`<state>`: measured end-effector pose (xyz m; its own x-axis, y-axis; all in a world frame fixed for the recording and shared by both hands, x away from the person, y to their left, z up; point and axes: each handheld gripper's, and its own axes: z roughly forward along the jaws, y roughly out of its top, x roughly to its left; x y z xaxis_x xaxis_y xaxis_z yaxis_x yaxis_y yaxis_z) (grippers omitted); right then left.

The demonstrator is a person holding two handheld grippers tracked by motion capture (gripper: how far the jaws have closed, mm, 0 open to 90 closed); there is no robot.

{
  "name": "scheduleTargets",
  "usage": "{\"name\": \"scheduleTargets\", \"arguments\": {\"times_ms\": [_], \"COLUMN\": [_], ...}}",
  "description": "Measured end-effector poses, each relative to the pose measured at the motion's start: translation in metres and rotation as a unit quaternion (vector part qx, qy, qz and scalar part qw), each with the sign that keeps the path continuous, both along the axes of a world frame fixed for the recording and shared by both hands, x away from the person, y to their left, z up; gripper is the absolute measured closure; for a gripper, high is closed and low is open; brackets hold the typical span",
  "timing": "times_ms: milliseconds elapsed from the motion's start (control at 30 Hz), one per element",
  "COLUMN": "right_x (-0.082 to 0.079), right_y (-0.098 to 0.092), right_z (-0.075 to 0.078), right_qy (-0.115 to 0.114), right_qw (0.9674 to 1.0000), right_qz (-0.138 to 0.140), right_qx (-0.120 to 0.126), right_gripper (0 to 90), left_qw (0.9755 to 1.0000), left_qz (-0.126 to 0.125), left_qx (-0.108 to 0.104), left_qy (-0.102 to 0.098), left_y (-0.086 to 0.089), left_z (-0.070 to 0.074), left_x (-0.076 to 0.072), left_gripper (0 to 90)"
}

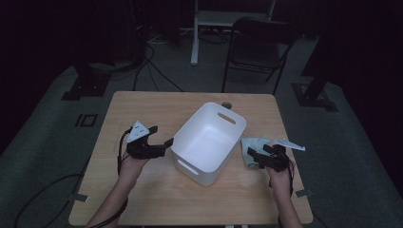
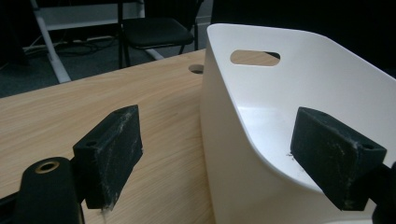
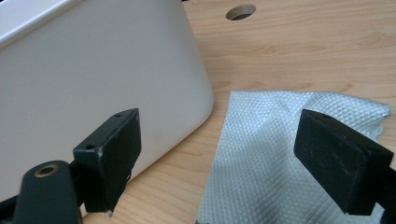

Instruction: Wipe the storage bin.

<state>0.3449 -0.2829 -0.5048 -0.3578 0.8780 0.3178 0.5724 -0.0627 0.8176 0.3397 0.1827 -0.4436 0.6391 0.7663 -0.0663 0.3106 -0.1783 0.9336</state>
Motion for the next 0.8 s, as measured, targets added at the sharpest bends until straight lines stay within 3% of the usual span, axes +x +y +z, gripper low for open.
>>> {"name": "scheduleTargets", "arguments": {"times_ms": [200,600,800], "right_x": [-0.006,-0.013,-0.018], "right_y": [0.001,-0.003,-0.005], "right_z": [-0.002,-0.011,-0.016], "right_qy": [-0.013,-0.002,0.003], "right_qw": [0.9999,1.0,1.0], "right_qz": [-0.005,-0.002,-0.002], "right_qx": [-0.006,-0.007,-0.009], "right_gripper": [15.3,15.6,15.6], "left_qw": [0.9999,0.9987,0.9978], "left_qz": [0.009,0.046,0.059], "left_qx": [-0.011,-0.011,0.0], "left_qy": [0.001,0.018,0.03], "left_y": [0.015,0.044,0.055], "left_z": [-0.003,-0.025,-0.037], "left_x": [-0.008,-0.022,-0.031], "left_gripper": [16.8,16.8,16.8]}}
